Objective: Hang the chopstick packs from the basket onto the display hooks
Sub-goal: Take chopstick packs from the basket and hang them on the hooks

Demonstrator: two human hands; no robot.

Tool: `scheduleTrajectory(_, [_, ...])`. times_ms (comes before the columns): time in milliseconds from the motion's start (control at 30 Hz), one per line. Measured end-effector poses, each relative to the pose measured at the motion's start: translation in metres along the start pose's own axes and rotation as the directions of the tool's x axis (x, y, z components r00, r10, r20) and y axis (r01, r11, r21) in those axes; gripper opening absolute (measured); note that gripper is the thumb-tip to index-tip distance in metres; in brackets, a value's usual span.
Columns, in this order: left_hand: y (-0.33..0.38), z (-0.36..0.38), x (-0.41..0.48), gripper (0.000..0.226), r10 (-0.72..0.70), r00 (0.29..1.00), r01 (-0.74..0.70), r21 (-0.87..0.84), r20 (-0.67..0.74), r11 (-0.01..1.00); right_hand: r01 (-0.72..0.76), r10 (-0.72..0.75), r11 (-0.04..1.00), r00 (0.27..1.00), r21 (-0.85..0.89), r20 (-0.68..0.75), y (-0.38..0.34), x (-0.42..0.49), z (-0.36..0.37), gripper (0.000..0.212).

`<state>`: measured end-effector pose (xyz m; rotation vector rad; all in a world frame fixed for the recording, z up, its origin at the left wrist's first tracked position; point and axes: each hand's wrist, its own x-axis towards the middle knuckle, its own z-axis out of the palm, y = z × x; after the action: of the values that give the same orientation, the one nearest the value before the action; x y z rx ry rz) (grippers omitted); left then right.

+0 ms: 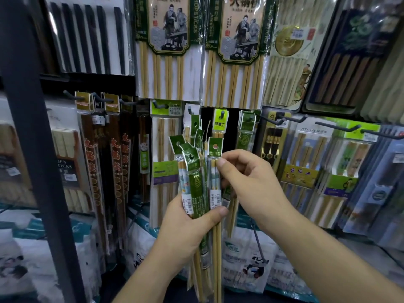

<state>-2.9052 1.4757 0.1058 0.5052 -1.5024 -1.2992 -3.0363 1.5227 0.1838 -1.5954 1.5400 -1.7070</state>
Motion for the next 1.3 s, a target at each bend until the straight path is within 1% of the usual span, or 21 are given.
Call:
scheduleTrajectory(167, [-0.001,0.000,0.001,0.037,0.010,1.000,-0.010,0.014,0.005,1.000,-0.062,0.061,0.997,0.998,0.036,0.027,0.001,0.003,-0.002,0.020])
scheduleTrajectory(233, [0.000,0.000,0.001,0.037,0.013,1.000,-0.013,0.019,-0.003,1.000,-0.056,0.056,0.997,0.998,0.044,0.016,0.000,0.004,-0.003,0.023])
scheduleTrajectory(300, [-0.001,0.000,0.001,0.033,0.021,0.999,-0.021,0.005,-0.032,1.000,-0.013,0.015,0.999,0.999,0.048,-0.045,-0.003,0.007,-0.005,0.025])
scheduleTrajectory(367, [-0.002,0.000,0.002,0.034,0.019,0.997,-0.021,-0.023,-0.078,1.000,0.031,-0.024,0.998,0.990,0.050,-0.142,-0.009,0.014,-0.010,0.028])
scheduleTrajectory(433, [-0.004,-0.001,0.002,0.044,0.001,0.997,-0.006,-0.065,-0.077,0.998,0.041,-0.024,0.997,0.974,0.068,-0.226,-0.015,0.022,-0.017,0.034])
scheduleTrajectory(500, [-0.005,-0.002,0.002,0.054,-0.016,0.998,0.011,-0.081,-0.066,0.997,0.031,-0.006,0.996,0.960,0.086,-0.281,-0.018,0.030,-0.022,0.040])
scheduleTrajectory(567, [-0.006,-0.002,0.002,0.065,-0.027,0.997,0.021,-0.092,-0.067,0.996,0.020,0.009,0.996,0.951,0.091,-0.310,-0.019,0.035,-0.024,0.044])
scheduleTrajectory(667, [-0.008,-0.001,0.003,0.084,-0.020,0.998,0.014,-0.094,-0.066,0.996,-0.008,0.034,0.997,0.942,0.081,-0.333,-0.017,0.040,-0.024,0.042])
scheduleTrajectory(733, [-0.008,-0.001,0.003,0.091,-0.011,0.998,0.005,-0.105,-0.056,0.994,-0.024,0.052,0.996,0.939,0.085,-0.340,-0.015,0.043,-0.023,0.040])
scheduleTrajectory(800, [-0.007,0.000,0.003,0.086,0.002,1.000,-0.006,-0.115,-0.029,0.993,-0.032,0.058,0.996,0.938,0.082,-0.341,-0.012,0.044,-0.023,0.039])
scheduleTrajectory(900, [-0.008,0.002,0.004,0.059,-0.020,0.999,0.014,-0.180,-0.033,0.983,-0.026,0.047,0.997,0.939,0.066,-0.342,-0.008,0.046,-0.025,0.040])
scheduleTrajectory(1000, [-0.010,0.002,0.003,0.051,-0.041,0.999,0.034,-0.250,-0.025,0.968,-0.017,0.022,1.000,0.935,0.016,-0.354,-0.004,0.048,-0.026,0.043])
scheduleTrajectory(1033, [-0.010,0.001,0.002,0.045,-0.050,0.999,0.045,-0.263,-0.015,0.964,-0.018,0.015,1.000,0.932,-0.007,-0.362,-0.003,0.047,-0.027,0.044])
scheduleTrajectory(1100, [-0.009,0.000,0.002,0.029,-0.071,0.997,0.067,-0.237,-0.005,0.969,-0.033,0.021,0.999,0.926,-0.027,-0.378,0.000,0.046,-0.028,0.047])
scheduleTrajectory(1167, [-0.009,-0.001,0.002,0.029,-0.095,0.995,0.092,-0.214,-0.006,0.973,-0.051,0.042,0.999,0.917,-0.012,-0.397,0.001,0.043,-0.028,0.044])
scheduleTrajectory(1233, [-0.010,-0.001,0.003,0.032,-0.111,0.994,0.108,-0.222,0.003,0.969,-0.045,0.030,0.999,0.917,-0.027,-0.397,0.000,0.037,-0.026,0.039])
scheduleTrajectory(1300, [-0.010,-0.001,0.002,0.037,-0.110,0.994,0.110,-0.217,0.013,0.970,0.000,-0.019,0.998,0.945,-0.058,-0.325,-0.002,0.027,-0.022,0.033])
